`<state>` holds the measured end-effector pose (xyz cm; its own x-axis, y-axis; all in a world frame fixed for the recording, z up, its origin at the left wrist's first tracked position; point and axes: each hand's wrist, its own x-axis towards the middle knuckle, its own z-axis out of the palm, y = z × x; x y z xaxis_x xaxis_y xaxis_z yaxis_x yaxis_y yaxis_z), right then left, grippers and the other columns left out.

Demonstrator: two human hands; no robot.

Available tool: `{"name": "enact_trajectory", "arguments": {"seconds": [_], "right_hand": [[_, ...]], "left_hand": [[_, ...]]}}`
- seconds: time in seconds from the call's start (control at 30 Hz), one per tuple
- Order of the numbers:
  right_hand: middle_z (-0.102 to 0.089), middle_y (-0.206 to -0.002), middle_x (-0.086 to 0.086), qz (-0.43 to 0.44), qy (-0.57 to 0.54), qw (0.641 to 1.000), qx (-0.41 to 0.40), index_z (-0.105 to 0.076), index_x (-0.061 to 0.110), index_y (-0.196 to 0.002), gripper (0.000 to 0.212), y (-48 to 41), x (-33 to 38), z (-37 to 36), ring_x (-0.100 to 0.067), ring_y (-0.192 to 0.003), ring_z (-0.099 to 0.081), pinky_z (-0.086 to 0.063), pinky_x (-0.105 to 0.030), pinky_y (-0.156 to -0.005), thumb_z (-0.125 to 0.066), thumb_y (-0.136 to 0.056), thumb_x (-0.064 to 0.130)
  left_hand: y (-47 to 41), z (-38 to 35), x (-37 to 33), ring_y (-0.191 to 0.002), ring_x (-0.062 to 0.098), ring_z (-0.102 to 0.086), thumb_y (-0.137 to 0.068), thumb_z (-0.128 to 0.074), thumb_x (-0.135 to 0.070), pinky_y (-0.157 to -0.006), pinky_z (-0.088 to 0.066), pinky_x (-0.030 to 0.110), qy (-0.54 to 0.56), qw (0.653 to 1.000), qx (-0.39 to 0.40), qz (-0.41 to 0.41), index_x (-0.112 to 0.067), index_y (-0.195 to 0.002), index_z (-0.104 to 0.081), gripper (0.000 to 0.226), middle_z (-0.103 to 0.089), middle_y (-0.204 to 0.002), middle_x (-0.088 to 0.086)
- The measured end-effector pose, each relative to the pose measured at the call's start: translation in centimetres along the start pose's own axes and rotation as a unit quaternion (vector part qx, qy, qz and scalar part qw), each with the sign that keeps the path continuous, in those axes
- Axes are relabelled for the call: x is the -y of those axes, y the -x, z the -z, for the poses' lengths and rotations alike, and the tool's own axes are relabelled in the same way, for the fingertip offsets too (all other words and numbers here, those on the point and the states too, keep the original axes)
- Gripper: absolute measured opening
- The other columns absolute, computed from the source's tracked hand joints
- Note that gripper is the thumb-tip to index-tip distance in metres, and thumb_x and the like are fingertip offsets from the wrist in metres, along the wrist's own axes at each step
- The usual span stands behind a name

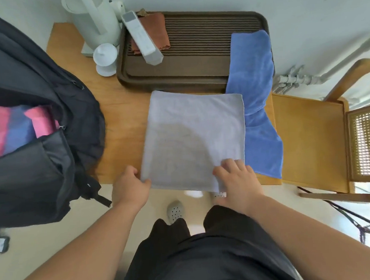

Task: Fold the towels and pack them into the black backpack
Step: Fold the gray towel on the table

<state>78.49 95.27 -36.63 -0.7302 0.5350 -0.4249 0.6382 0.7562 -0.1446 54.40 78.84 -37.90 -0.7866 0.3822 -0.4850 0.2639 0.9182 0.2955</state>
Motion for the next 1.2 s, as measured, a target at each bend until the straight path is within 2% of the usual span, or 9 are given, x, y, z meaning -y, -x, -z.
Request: {"name": "enact_trajectory", "arguments": {"seconds": [0.1,0.2,0.27,0.4,0.53,0.7,0.8,0.97,1.2], "right_hand": [[-0.043,-0.126,-0.001,-0.038,0.056,0.998,-0.013,-0.050,0.031,-0.122,0.063,0.7,1.3,-1.6,-0.028,-0.109,-0.045,-0.041,-0.039,-0.086,-0.077,-0.066,0.036],[-0.048,-0.118,-0.004,-0.048,0.083,0.994,-0.044,-0.053,0.027,-0.116,0.059,0.5,2.0,-2.1,-0.029,-0.100,-0.048,-0.041,-0.039,-0.079,-0.073,-0.062,0.014],[-0.051,-0.114,-0.006,-0.038,0.102,0.992,-0.063,-0.056,0.024,-0.113,0.057,0.3,2.0,-2.2,-0.030,-0.096,-0.051,-0.042,-0.040,-0.076,-0.067,-0.060,0.006],[-0.050,-0.112,-0.007,-0.037,0.130,0.988,-0.068,-0.056,0.023,-0.112,0.048,-0.1,2.2,-2.1,-0.031,-0.093,-0.049,-0.040,-0.042,-0.075,-0.069,-0.067,0.012],[-0.048,-0.113,-0.008,-0.059,0.140,0.987,-0.053,-0.054,0.021,-0.112,0.045,-0.8,2.7,-2.5,-0.030,-0.093,-0.047,-0.041,-0.041,-0.076,-0.070,-0.071,0.014],[-0.049,-0.112,-0.006,-0.036,0.112,0.991,-0.067,-0.054,0.023,-0.110,0.041,-0.5,2.4,-2.5,-0.030,-0.091,-0.048,-0.046,-0.039,-0.076,-0.070,-0.073,0.013],[-0.057,-0.108,0.001,-0.026,0.075,0.994,-0.075,-0.061,0.028,-0.109,0.048,0.4,1.6,-2.0,-0.027,-0.091,-0.055,-0.048,-0.035,-0.075,-0.070,-0.068,0.004],[-0.067,-0.098,0.003,-0.104,-0.113,0.983,-0.104,-0.067,0.024,-0.113,0.036,1.1,1.3,-0.3,-0.026,-0.092,-0.058,-0.042,-0.033,-0.068,-0.055,-0.087,0.003],[-0.068,-0.101,0.003,-0.093,-0.076,0.989,-0.090,-0.071,0.029,-0.115,0.037,2.7,1.3,2.3,-0.025,-0.098,-0.060,-0.051,-0.036,-0.079,-0.053,-0.091,0.009]], "left_hand": [[0.0,0.4,0.8,-0.088,0.026,-0.054,-0.083,-0.072,-0.031,-0.073,-0.051,0.040,-0.102,0.984,-0.040,-0.142,-0.021,-0.107,-0.049,0.035,-0.052,-0.099,-0.001],[0.0,-0.1,1.7,-0.085,0.028,-0.052,-0.074,-0.077,-0.024,-0.070,-0.047,0.040,-0.227,0.904,-0.057,-0.357,-0.018,-0.099,-0.055,0.034,-0.053,-0.097,0.004],[0.5,-0.3,1.7,-0.090,0.026,-0.051,-0.069,-0.079,-0.026,-0.074,-0.046,0.039,-0.253,0.865,-0.031,-0.432,-0.020,-0.098,-0.055,0.038,-0.050,-0.101,0.002],[0.4,-0.8,1.5,-0.111,0.024,-0.041,-0.078,-0.066,-0.015,-0.085,-0.042,0.035,-0.314,0.860,0.012,-0.403,-0.025,-0.125,-0.040,0.055,-0.035,-0.128,0.001],[-0.5,-1.2,1.2,-0.101,0.025,-0.041,-0.073,-0.062,-0.008,-0.074,-0.038,0.035,-0.369,0.835,-0.002,-0.409,-0.025,-0.122,-0.040,0.056,-0.035,-0.122,0.004],[-0.6,-1.9,-0.1,-0.101,0.026,-0.040,-0.086,-0.058,-0.029,-0.075,-0.033,0.037,-0.422,0.805,-0.021,-0.416,-0.021,-0.119,-0.032,0.043,-0.033,-0.121,0.008],[-0.4,-1.7,-0.6,-0.102,0.026,-0.043,-0.088,-0.047,-0.015,-0.076,-0.034,0.036,-0.428,0.797,-0.024,-0.426,-0.019,-0.118,-0.031,0.035,-0.034,-0.121,0.010],[-0.5,-0.4,0.2,-0.078,0.024,-0.054,-0.074,-0.067,-0.007,-0.063,-0.031,0.035,-0.344,0.820,-0.004,-0.458,-0.022,-0.091,-0.055,0.026,-0.051,-0.090,0.002],[0.2,2.4,1.2,-0.079,0.023,-0.046,-0.087,-0.053,-0.009,-0.065,-0.027,0.035,-0.197,0.894,0.051,-0.400,-0.024,-0.079,-0.050,0.017,-0.055,-0.081,-0.002]]}}
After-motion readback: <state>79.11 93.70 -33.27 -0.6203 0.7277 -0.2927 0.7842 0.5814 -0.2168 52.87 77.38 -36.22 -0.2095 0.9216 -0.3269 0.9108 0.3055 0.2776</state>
